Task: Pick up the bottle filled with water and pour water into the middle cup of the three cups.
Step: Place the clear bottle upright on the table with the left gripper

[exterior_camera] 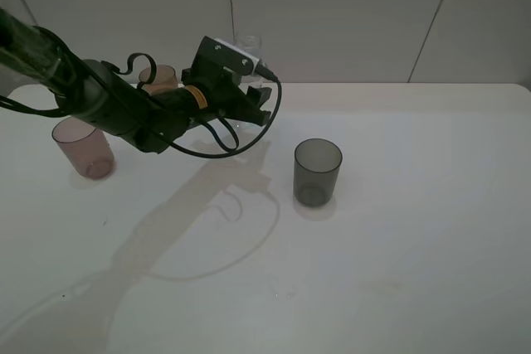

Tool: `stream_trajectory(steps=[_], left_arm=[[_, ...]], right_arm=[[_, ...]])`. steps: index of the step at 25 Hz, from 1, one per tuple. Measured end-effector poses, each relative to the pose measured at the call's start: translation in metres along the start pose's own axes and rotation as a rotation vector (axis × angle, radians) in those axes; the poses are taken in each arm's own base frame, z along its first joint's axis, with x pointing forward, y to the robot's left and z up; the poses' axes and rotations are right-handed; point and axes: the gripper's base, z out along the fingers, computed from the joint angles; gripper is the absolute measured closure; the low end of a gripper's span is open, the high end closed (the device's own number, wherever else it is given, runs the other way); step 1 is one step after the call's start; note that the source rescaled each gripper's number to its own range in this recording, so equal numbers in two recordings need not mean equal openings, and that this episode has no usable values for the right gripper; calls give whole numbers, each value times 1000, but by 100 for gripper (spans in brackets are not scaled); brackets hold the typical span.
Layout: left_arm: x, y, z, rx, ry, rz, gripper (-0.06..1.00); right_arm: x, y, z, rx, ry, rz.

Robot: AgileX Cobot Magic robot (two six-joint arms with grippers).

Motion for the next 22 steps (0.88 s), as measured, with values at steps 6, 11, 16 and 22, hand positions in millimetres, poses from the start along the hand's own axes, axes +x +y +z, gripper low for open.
stream_trajectory(steps=[6, 11, 16, 22], left_arm=[[21, -4, 3, 17, 27, -14, 92], [27, -6, 3, 32, 35, -8, 92], [31, -7, 4, 47, 30, 1, 92], [30, -8, 4, 53, 19, 9, 74]], right_arm=[[0, 0, 0, 0, 0, 0], [0, 0, 0, 0, 0, 0], [0, 0, 0, 0, 0, 0], [0, 0, 0, 0, 0, 0]])
